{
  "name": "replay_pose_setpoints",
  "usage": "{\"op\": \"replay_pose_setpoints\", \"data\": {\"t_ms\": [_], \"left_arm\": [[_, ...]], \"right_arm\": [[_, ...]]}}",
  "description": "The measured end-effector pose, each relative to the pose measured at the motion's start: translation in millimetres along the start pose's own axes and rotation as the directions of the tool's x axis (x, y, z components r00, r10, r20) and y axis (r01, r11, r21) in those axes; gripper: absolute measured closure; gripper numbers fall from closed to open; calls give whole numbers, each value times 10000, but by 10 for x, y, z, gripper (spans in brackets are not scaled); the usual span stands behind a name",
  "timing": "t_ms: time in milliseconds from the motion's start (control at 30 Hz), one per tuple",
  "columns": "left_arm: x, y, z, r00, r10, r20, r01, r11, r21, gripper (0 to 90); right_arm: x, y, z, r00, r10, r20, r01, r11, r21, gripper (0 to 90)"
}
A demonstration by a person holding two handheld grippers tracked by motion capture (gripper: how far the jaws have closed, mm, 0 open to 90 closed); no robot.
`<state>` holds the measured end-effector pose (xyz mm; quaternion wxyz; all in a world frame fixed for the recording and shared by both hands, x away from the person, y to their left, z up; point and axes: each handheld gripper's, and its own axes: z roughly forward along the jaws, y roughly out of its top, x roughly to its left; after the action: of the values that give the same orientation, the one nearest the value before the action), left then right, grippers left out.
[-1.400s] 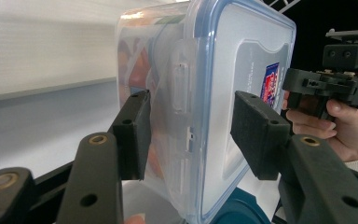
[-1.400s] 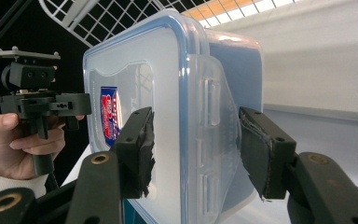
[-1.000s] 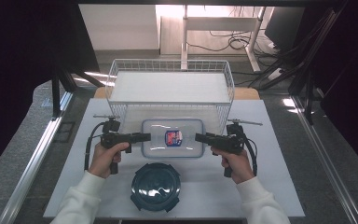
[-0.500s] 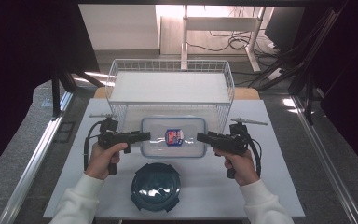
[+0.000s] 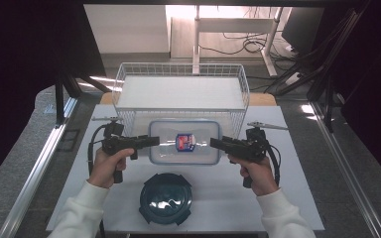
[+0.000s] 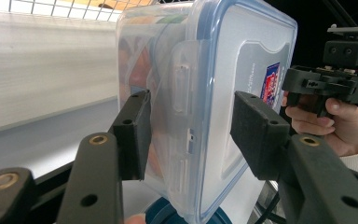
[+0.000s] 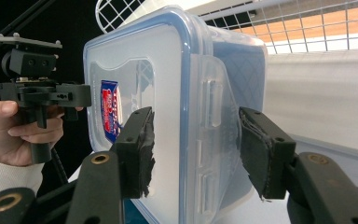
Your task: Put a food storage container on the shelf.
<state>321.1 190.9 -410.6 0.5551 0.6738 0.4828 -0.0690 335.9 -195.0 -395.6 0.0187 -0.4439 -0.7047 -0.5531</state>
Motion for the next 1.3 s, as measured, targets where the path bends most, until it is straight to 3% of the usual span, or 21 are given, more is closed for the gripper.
{"op": "replay_pose_setpoints", "data": {"t_ms": [267,633,1067,1300], "left_arm": [[-35,59,-57,10000,14,51,-13,9999,-131,488],[-139,310,-143,9997,222,92,-219,9993,-306,489],[-205,771,-203,9986,534,-10,-534,9978,-382,494],[-241,1013,-259,9983,569,114,-561,9968,-570,499]], "right_arm": [[67,87,-11,9999,-173,-4,173,9998,-23,470],[175,354,-54,9987,-516,-25,516,9984,-218,470],[162,749,-11,9982,-508,-306,495,9979,-419,472],[170,999,-11,9972,-536,-525,488,9948,-893,493]]}}
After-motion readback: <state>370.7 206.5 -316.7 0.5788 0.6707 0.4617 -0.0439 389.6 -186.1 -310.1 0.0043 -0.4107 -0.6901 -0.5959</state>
